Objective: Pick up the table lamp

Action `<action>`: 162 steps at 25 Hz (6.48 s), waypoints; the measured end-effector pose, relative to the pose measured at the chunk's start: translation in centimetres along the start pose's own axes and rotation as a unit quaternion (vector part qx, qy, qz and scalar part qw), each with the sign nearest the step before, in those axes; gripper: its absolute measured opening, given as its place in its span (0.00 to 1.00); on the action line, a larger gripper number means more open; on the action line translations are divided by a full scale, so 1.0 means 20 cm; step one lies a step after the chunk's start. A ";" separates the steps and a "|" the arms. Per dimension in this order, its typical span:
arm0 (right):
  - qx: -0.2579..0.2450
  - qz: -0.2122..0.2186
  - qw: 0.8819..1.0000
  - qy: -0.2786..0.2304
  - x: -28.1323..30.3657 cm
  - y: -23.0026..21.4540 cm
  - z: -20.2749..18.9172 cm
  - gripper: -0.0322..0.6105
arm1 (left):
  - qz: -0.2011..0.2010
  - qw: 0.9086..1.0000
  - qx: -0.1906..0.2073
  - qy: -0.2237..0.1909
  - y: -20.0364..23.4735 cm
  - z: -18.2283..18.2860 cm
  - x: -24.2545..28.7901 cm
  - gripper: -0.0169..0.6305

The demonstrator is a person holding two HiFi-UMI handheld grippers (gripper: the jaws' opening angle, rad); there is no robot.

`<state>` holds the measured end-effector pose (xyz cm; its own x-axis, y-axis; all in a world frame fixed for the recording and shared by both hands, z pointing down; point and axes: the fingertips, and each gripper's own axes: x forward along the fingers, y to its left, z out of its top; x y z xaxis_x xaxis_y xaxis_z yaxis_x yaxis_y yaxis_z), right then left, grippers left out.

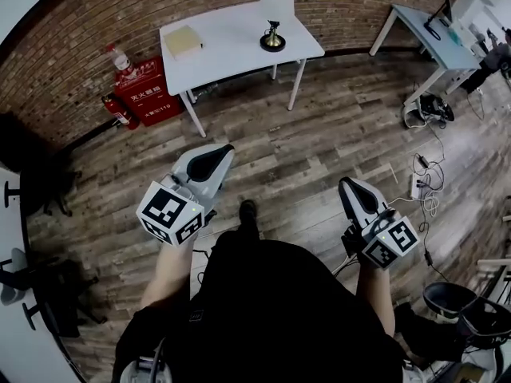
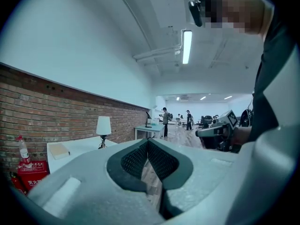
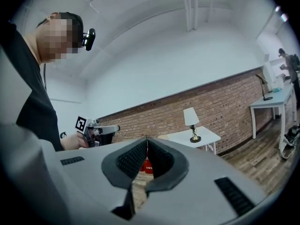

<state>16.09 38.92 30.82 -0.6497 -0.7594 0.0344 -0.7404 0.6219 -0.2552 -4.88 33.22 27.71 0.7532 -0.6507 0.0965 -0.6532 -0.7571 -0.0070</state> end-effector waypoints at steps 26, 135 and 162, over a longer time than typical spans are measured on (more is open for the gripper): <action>0.021 0.027 0.999 0.028 1.29 -0.42 0.18 0.07 | -0.018 0.999 -0.018 0.028 1.08 -0.02 0.47 0.04; -0.156 -0.144 0.972 -0.102 3.49 -2.49 -0.25 0.40 | 0.098 0.994 0.043 -0.018 2.62 -0.93 2.79 0.04; -0.189 -0.194 0.948 -0.167 3.55 -2.48 -0.13 0.18 | 0.117 0.989 0.083 -0.045 2.76 -0.91 2.90 0.04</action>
<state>6.31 -45.35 48.50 -0.2716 -0.9243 -0.2682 -0.9624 0.2593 0.0810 1.28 -45.23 51.09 0.5919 -0.8059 -0.0158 -0.7941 -0.5797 -0.1825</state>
